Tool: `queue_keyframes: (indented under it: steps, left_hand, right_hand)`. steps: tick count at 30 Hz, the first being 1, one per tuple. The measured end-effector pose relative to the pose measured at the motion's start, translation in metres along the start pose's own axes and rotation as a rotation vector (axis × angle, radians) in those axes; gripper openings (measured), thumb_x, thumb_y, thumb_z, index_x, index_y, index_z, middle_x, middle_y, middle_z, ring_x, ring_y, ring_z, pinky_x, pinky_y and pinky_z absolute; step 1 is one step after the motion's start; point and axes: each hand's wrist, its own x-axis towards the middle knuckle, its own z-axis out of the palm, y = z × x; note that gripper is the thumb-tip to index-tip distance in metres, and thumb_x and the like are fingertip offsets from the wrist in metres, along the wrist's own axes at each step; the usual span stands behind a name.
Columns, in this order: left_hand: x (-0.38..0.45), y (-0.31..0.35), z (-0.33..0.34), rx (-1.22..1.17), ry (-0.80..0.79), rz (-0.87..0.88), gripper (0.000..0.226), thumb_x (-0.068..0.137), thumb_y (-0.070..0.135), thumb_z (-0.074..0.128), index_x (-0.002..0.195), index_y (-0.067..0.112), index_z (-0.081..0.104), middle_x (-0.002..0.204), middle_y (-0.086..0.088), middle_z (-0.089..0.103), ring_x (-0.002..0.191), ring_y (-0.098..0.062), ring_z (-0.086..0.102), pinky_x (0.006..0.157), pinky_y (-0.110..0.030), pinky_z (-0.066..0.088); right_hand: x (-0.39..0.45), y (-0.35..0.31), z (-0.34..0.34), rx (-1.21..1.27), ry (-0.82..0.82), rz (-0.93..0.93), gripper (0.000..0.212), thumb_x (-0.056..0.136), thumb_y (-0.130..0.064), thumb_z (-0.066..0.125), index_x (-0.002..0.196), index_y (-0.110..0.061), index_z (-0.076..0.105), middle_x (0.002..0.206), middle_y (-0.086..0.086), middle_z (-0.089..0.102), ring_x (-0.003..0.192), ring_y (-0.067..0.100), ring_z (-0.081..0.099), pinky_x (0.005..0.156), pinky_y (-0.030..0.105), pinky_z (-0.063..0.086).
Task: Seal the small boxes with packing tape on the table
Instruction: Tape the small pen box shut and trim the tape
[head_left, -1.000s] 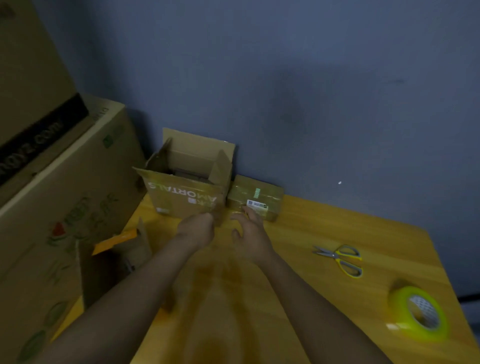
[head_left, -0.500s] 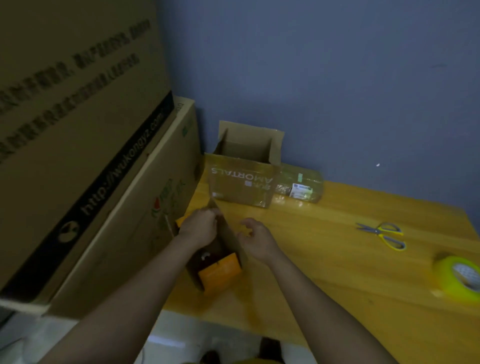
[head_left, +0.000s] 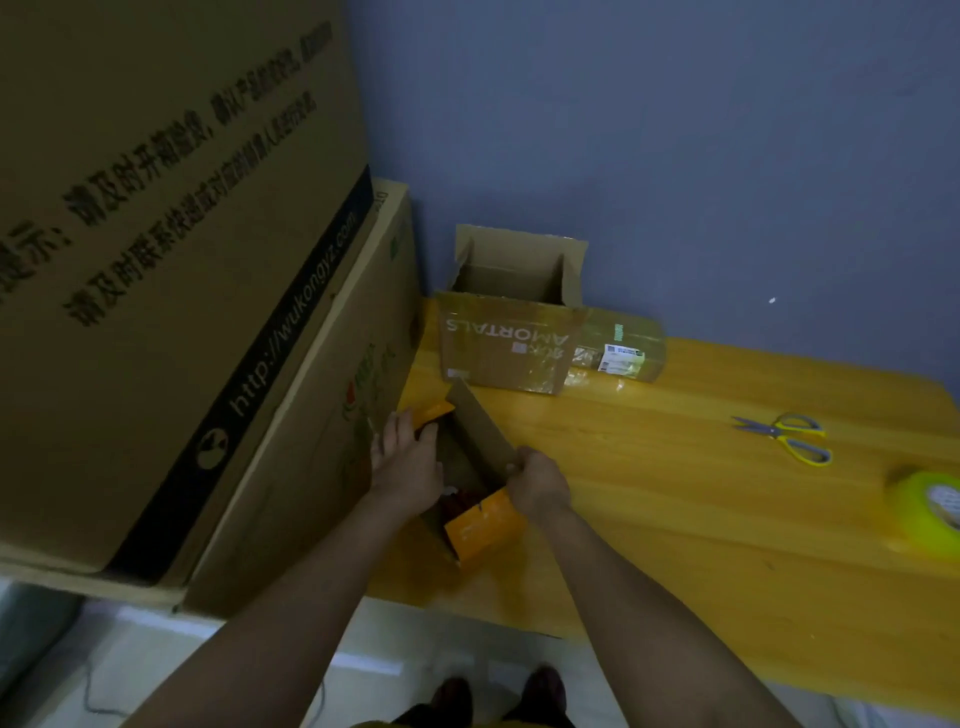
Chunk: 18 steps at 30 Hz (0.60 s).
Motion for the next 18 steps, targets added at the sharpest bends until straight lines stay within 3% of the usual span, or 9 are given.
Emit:
queue_keyframes:
  steps: [8,13,18]
  left_hand:
    - [0.007,0.028,0.006,0.008,-0.059,0.117,0.053,0.102,0.031,0.040,0.150,0.018,0.022,0.160,-0.010,0.001,0.147,-0.029,-0.003,0.117,-0.045,0.008]
    - [0.015,0.064,0.011,-0.001,-0.063,0.180,0.050,0.102,0.030,0.040,0.147,0.018,0.026,0.158,-0.009,0.012,0.146,-0.029,0.010,0.116,-0.041,0.014]
    - [0.027,0.090,0.013,-0.040,-0.117,0.217,0.051,0.102,0.027,0.040,0.149,0.017,0.023,0.156,-0.009,0.020,0.142,-0.030,0.023,0.111,-0.041,0.029]
  right_hand:
    - [0.000,0.050,-0.050,-0.052,0.060,0.046,0.023,0.100,-0.017,0.043,0.111,-0.007,0.059,0.108,0.017,0.063,0.096,0.033,0.058,0.071,0.034,0.046]
    - [0.008,0.079,-0.086,-0.203,0.102,0.079,0.026,0.101,-0.020,0.041,0.121,-0.010,0.057,0.115,0.017,0.061,0.102,0.036,0.058,0.073,0.037,0.047]
    - [0.024,0.088,-0.104,-0.292,0.119,0.096,0.024,0.102,-0.020,0.036,0.117,-0.014,0.054,0.112,0.016,0.062,0.101,0.035,0.057,0.068,0.033,0.041]
